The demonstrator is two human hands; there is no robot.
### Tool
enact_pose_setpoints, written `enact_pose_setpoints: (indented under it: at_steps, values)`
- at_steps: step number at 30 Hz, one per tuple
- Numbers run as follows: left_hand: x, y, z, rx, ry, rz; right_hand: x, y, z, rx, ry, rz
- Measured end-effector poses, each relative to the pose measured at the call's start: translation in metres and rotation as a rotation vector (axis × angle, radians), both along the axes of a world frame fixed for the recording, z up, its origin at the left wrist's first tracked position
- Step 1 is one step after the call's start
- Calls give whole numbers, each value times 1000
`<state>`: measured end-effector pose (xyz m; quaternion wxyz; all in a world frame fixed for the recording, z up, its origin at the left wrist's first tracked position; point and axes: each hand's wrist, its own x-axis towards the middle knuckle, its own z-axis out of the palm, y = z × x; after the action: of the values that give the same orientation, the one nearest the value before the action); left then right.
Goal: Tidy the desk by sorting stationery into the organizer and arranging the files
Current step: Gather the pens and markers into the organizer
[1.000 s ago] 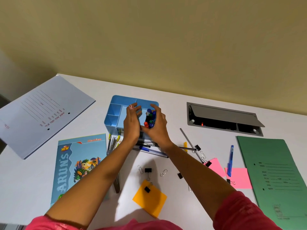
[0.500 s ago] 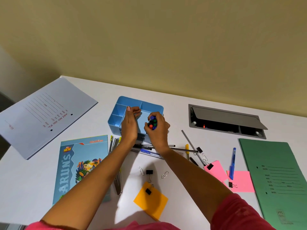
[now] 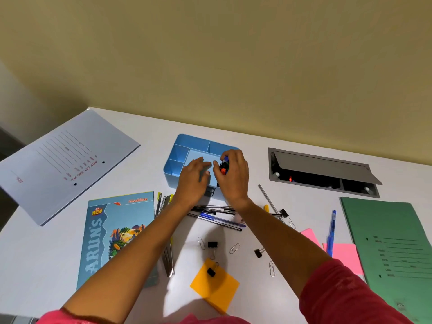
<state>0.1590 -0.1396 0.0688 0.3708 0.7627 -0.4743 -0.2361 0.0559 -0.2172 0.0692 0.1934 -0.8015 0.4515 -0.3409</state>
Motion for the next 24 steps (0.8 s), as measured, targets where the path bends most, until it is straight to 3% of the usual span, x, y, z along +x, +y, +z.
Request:
enact_pose_setpoints:
  at_steps: [6, 10, 15, 20, 24]
  values:
    - [0, 15, -23, 163, -427, -206, 17, -22, 11, -199, 210, -77]
    - [-1, 17, -26, 194, -530, -223, 7, -21, 7, -432, 508, 178]
    - [-4, 18, -26, 182, -565, -210, -16, -32, 3, -373, 421, 465]
    - [-4, 17, -25, 209, -585, -212, -37, -37, 9, -484, 449, 784]
    - [-6, 16, -23, 215, -579, -205, -29, -39, 8, -412, 421, 637]
